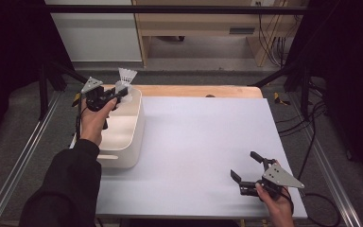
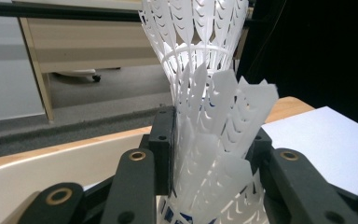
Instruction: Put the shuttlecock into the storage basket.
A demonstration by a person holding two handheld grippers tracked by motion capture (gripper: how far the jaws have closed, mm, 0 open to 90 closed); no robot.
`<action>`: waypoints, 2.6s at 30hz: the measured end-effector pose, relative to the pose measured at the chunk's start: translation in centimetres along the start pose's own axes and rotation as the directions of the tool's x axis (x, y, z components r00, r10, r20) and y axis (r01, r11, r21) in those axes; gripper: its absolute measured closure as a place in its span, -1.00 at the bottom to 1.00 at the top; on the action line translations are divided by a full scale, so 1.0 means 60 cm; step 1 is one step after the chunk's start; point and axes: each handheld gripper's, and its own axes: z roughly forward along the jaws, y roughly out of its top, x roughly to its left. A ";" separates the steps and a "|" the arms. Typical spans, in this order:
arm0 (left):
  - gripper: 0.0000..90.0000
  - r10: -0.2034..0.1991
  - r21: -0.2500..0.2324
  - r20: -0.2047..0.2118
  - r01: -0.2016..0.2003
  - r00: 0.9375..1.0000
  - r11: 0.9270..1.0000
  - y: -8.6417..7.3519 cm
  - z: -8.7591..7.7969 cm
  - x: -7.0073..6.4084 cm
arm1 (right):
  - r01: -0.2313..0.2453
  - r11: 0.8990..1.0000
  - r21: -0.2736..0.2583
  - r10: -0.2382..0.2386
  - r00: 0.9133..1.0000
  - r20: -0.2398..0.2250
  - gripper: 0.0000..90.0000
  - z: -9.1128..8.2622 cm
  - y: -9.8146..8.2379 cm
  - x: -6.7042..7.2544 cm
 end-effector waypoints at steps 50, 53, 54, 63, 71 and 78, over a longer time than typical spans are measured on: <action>0.43 0.071 0.151 0.044 -0.077 0.997 0.986 -0.025 -0.018 -0.009 | 0.000 1.000 0.013 0.000 1.000 -0.003 -0.90 0.002 -0.002 0.001; 0.43 0.066 0.156 0.040 -0.072 0.997 0.985 -0.026 -0.015 -0.007 | 0.005 1.000 0.016 -0.005 1.000 -0.005 -0.90 0.003 -0.003 0.000; 0.43 0.062 0.157 0.045 -0.068 0.997 0.985 -0.027 -0.014 -0.006 | 0.005 1.000 0.016 -0.004 1.000 -0.005 -0.90 0.003 -0.003 0.000; 0.43 0.056 0.193 0.032 -0.061 0.998 0.979 -0.031 -0.008 -0.003 | 0.004 1.000 0.023 -0.003 1.000 -0.008 -0.90 0.005 -0.004 0.001; 0.42 0.058 0.199 0.018 -0.061 0.998 0.978 -0.031 -0.007 -0.002 | 0.011 1.000 0.023 -0.010 1.000 -0.010 -0.90 0.006 -0.004 0.002; 0.42 0.072 0.202 0.035 -0.077 0.997 0.976 -0.032 -0.004 -0.007 | 0.005 1.000 0.025 -0.004 1.000 -0.009 -0.90 0.004 -0.004 0.001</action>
